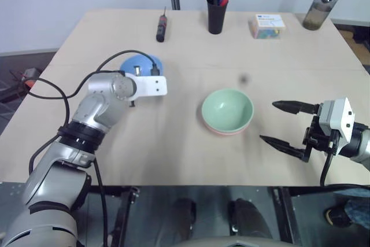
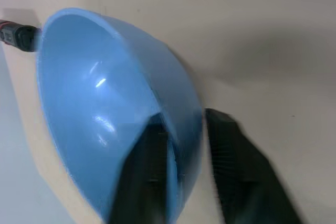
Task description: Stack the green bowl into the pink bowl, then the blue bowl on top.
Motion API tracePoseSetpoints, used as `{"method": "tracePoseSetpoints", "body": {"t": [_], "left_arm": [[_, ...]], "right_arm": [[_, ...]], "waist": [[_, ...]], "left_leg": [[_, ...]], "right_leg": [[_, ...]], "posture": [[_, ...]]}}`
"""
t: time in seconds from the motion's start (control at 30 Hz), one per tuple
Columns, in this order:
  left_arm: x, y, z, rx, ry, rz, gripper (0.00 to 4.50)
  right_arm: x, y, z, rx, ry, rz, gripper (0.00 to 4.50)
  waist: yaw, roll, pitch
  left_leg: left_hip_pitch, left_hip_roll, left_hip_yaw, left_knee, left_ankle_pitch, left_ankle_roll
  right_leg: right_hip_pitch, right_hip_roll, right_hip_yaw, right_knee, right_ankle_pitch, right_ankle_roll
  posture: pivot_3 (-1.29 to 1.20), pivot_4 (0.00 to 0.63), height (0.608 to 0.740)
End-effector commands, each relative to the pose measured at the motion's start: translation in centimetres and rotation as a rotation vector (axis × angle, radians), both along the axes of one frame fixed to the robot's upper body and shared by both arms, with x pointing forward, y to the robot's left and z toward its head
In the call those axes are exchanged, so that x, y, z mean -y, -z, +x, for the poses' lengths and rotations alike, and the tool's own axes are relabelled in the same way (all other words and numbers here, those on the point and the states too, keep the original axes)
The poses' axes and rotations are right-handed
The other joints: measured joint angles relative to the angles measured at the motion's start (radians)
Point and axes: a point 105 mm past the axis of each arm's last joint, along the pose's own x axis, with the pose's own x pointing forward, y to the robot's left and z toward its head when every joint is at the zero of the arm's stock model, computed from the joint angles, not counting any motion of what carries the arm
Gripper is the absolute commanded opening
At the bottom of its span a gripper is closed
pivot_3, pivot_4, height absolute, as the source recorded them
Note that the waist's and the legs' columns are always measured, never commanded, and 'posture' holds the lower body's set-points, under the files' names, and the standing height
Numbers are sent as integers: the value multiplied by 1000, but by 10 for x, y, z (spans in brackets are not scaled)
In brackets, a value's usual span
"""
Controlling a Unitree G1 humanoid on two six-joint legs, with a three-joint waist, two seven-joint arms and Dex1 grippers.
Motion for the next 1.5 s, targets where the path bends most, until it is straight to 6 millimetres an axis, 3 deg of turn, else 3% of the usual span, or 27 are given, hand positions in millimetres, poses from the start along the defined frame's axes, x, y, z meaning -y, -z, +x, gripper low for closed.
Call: {"method": "tracePoseSetpoints", "body": {"t": [0.03,0.27,0.4,0.5,0.73,0.87,0.93,0.97,1.0,1.17,1.3,1.43,1.5], "left_arm": [[4,-19,4,57,26,-9,35],[40,-41,-6,28,191,-219,35],[92,-65,-34,-1,546,-297,35],[122,-72,-57,-53,781,-319,35],[157,-71,-89,-204,1112,-300,35],[159,-63,-94,-278,1171,-247,35],[159,-59,-95,-296,1184,-234,693],[159,-57,-94,-300,1184,-228,794],[159,-56,-94,-298,1185,-229,1378],[159,-69,-87,-259,1087,-387,3289],[145,-74,-88,-290,931,-582,3289],[130,-80,-83,-186,754,-877,3289],[120,-74,-83,-242,641,-1002,3289]], "right_arm": [[1,-10,-3,51,0,-15,4500],[2,-9,0,56,16,-11,4500],[6,-9,-2,70,43,-7,4500],[9,-7,-7,72,71,-4,4500],[16,-3,-20,76,154,-15,4500],[16,-3,-25,78,178,-15,4500],[15,-2,-27,79,184,-15,4500],[15,-2,-27,79,186,-15,4500],[15,-2,-27,79,186,-15,4500],[14,4,-19,13,177,4,4500],[14,4,-4,-10,174,12,4500],[13,6,13,-19,148,-11,4500],[15,9,21,-43,127,-31,4500]], "waist": [[0,0,0],[0,0,0],[4,0,0],[3,0,0],[-1,0,0],[-7,0,0],[-10,0,0],[-12,0,0],[-13,0,0],[-17,0,0],[-27,0,0],[-30,1,-1],[-24,1,0]], "left_leg": [[0,0,0,0,0,0],[0,0,0,0,0,0],[-1,1,-1,0,2,-3],[-1,1,0,0,2,-3],[0,0,0,0,1,-1],[1,-1,1,0,0,0],[1,-1,1,0,0,0],[1,-1,1,0,0,0],[1,0,1,0,0,1],[1,0,1,1,0,1],[2,1,1,1,0,1],[3,2,1,1,0,1],[2,2,1,1,0,1]], "right_leg": [[0,0,0,0,0,0],[0,0,0,0,0,0],[0,-1,-1,0,0,0],[0,-2,0,0,0,0],[0,0,0,0,0,0],[1,0,1,1,0,0],[1,0,2,1,0,0],[1,0,1,1,0,0],[1,0,1,1,0,0],[1,0,1,1,0,0],[1,1,2,1,0,0],[1,1,2,2,0,0],[1,0,2,2,0,0]], "posture": [[0,150,740],[0,150,740],[0,150,740],[0,150,740],[0,150,740],[0,150,740],[0,150,740],[0,150,740],[0,150,740],[0,150,740],[0,150,740],[0,150,740],[0,150,740]]}}
